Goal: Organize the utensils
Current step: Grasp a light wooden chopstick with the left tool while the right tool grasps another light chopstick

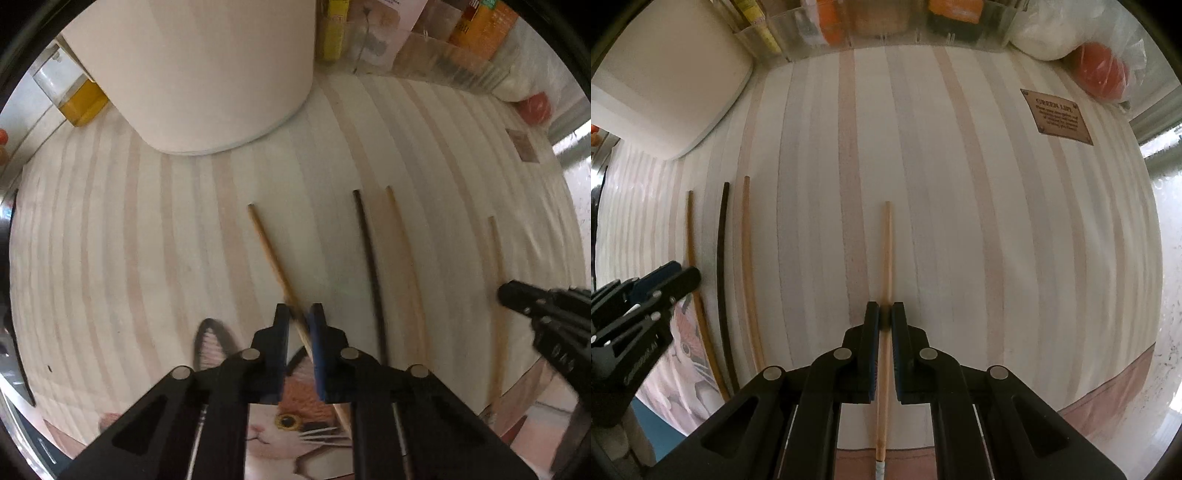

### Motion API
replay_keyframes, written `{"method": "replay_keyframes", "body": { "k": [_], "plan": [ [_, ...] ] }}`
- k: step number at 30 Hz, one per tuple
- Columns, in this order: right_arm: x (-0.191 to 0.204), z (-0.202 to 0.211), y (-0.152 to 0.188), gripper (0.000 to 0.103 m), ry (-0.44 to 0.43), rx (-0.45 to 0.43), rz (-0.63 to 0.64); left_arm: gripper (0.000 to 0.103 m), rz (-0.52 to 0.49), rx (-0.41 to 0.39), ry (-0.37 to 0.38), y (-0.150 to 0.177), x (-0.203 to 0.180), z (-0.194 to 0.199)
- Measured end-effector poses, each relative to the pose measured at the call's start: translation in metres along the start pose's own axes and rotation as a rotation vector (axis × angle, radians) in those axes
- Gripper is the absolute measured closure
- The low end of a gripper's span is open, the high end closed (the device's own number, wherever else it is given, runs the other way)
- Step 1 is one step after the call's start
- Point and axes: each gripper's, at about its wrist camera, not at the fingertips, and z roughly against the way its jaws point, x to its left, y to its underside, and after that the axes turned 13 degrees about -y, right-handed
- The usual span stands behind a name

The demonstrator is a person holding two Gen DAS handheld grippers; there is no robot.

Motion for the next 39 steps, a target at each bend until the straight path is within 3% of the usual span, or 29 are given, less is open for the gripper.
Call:
{"method": "replay_keyframes", "body": {
  "k": [12, 19, 21, 24, 26, 27, 29, 30, 31, 34, 39],
  "plan": [
    [-0.047, 0.012, -0.015, 0.096, -0.023, 0.016, -0.008, 0.097, 0.033, 0.029, -0.003, 0.019, 0.041, -0.002],
    [-0.038, 0.016, -0.017, 0.095, -0.020, 0.035, -0.004, 0.093, 0.050, 0.023, 0.009, 0.030, 0.050, 0.001],
    [-0.031, 0.014, -0.016, 0.091, -0.014, 0.044, -0.014, 0.091, 0.043, 0.022, 0.009, 0.036, 0.048, -0.002],
    [-0.026, 0.012, -0.017, 0.075, -0.012, 0.045, -0.006, 0.078, 0.038, 0.022, 0.040, 0.033, 0.040, -0.001],
    [-0.020, 0.012, -0.019, 0.074, 0.003, 0.041, 0.001, 0.063, 0.021, 0.018, 0.057, 0.034, 0.034, -0.001],
    [-0.019, 0.012, -0.020, 0.074, 0.015, 0.036, 0.005, 0.063, 0.010, 0.013, 0.045, 0.035, 0.030, 0.000],
    [-0.011, 0.013, -0.020, 0.075, 0.031, 0.019, 0.018, 0.068, 0.014, 0.007, 0.027, 0.037, 0.026, 0.000],
    [0.000, 0.012, -0.015, 0.081, 0.046, 0.012, 0.026, 0.068, 0.019, 0.008, 0.023, 0.036, 0.027, 0.000],
    [0.006, 0.011, -0.016, 0.093, 0.072, 0.003, 0.037, 0.074, 0.027, 0.011, 0.020, 0.037, 0.029, 0.000],
    [0.014, 0.016, -0.011, 0.096, 0.050, -0.008, 0.038, 0.098, 0.038, 0.019, 0.004, 0.036, 0.037, -0.002],
    [0.018, 0.017, -0.020, 0.096, 0.022, -0.003, 0.040, 0.099, 0.076, 0.024, 0.004, 0.028, 0.060, -0.005]
  ]
}}
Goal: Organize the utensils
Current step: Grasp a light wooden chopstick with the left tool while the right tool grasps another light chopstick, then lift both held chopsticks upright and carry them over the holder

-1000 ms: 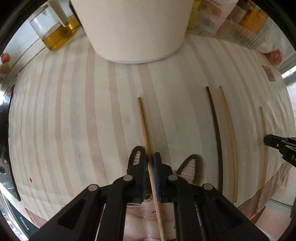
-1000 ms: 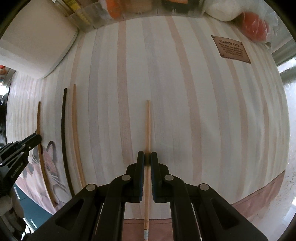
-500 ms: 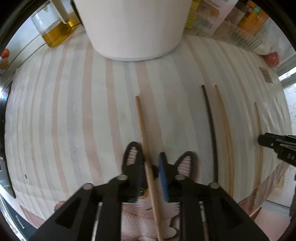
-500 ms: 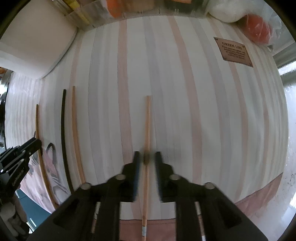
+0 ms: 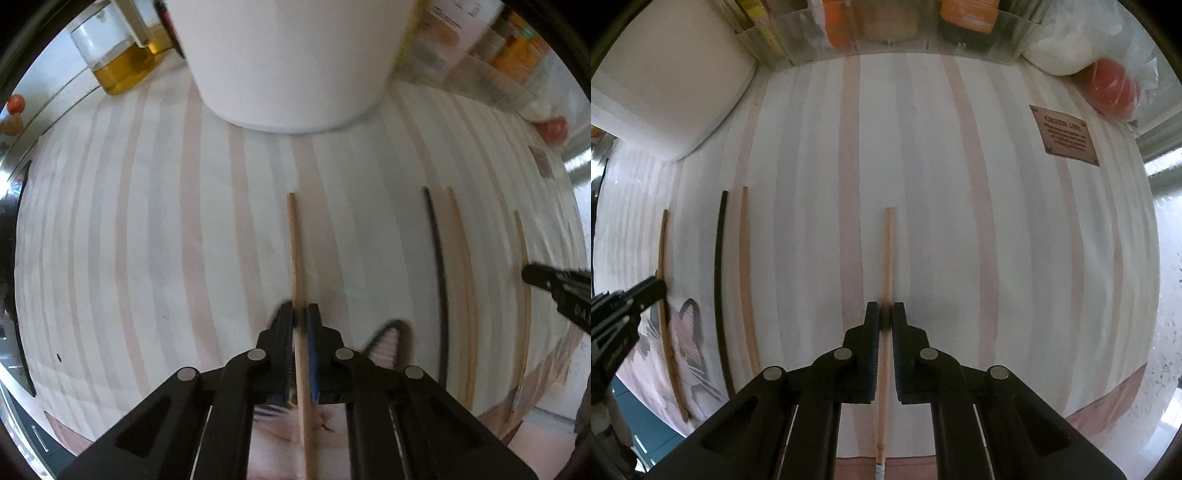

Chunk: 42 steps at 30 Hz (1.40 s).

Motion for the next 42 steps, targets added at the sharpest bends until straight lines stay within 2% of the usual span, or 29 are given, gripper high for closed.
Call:
{"method": "replay_keyframes", "body": {
  "k": [2, 8, 12, 18, 22, 25, 35, 42],
  "plan": [
    [-0.005, -0.002, -0.002, 0.096, -0.012, 0.007, -0.007, 0.099, 0.019, 0.015, 0.022, -0.002, 0.006, -0.001],
    [-0.011, -0.001, -0.021, 0.096, -0.045, 0.070, -0.030, 0.094, -0.013, 0.055, 0.066, -0.006, 0.022, -0.004],
    [-0.011, -0.004, -0.030, 0.096, -0.006, 0.088, -0.012, 0.094, -0.047, 0.092, 0.058, -0.012, 0.010, -0.010],
    [0.010, -0.013, -0.039, 0.095, 0.072, 0.105, 0.051, 0.098, -0.073, 0.065, 0.009, -0.017, 0.000, -0.011],
    [0.022, -0.012, -0.038, 0.097, 0.079, 0.075, 0.082, 0.099, -0.070, 0.047, 0.003, -0.023, -0.006, -0.008],
    [0.027, -0.007, -0.029, 0.097, 0.034, 0.040, 0.057, 0.099, -0.050, 0.025, 0.026, -0.028, 0.006, 0.001],
    [0.050, 0.051, -0.019, 0.097, -0.086, -0.101, 0.066, 0.099, 0.013, -0.095, 0.065, -0.033, 0.029, 0.056],
    [0.075, 0.084, -0.022, 0.097, -0.144, -0.182, 0.094, 0.099, 0.049, -0.178, 0.089, -0.024, 0.038, 0.093]
  ]
}}
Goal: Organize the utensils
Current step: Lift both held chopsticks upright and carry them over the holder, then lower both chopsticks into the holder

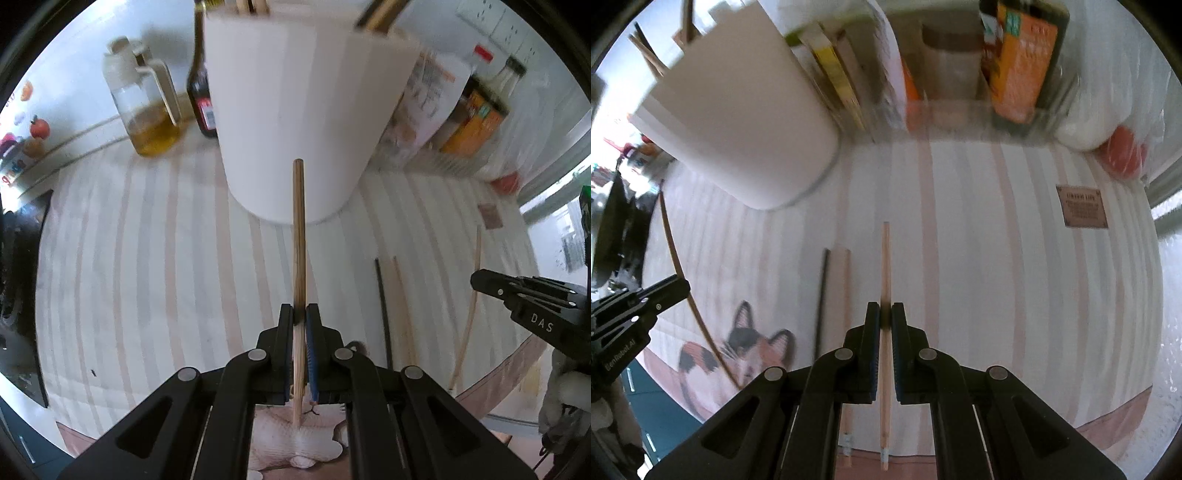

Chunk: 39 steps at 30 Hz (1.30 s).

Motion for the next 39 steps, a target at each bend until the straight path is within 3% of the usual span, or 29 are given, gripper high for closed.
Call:
{"method": "replay_keyframes", "body": {
  "k": [8, 23, 39],
  "plan": [
    [0.026, 0.013, -0.005, 0.097, -0.037, -0.091, 0.045, 0.099, 0.034, -0.111, 0.003, -0.013, 0.008, 0.039],
    [0.062, 0.064, -0.024, 0.097, -0.107, -0.287, 0.085, 0.099, 0.065, -0.241, 0.004, -0.028, 0.025, 0.092],
    [0.117, 0.169, -0.056, 0.097, -0.225, -0.556, 0.176, 0.099, 0.098, -0.440, 0.028, -0.060, 0.047, 0.186]
  ]
}}
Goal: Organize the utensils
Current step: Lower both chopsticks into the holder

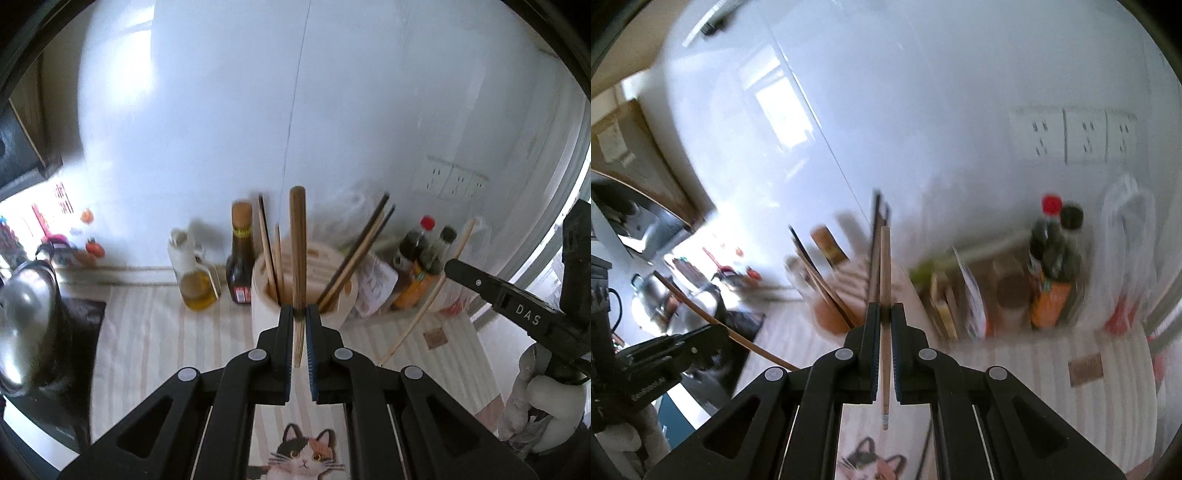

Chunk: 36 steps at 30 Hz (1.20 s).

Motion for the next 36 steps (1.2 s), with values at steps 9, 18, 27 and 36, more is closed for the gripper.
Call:
{"method": "replay_keyframes", "body": {
  "k": [9, 18, 27, 36],
  "plan": [
    [0.043, 0.011, -0.050, 0.097, -0.036, -0.115, 0.108, 0.099, -0.006, -0.104, -0.026, -0.042, 0.004, 0.017],
    [0.052, -0.030, -0.062, 0.097, -0.026, -0.149, 0.138, 0.099, 0.010, -0.080, -0.046, -0.061, 0.010, -0.014],
    [0.039, -0.070, -0.053, 0.097, -0.027, -0.155, 0.133, 0.099, 0.054, -0.014, -0.024, -0.064, 0.019, -0.052],
    [0.026, -0.095, -0.051, 0.097, -0.046, -0.162, 0.113, 0.099, 0.046, 0.035, 0.005, -0.067, 0.018, -0.083]
  ]
}}
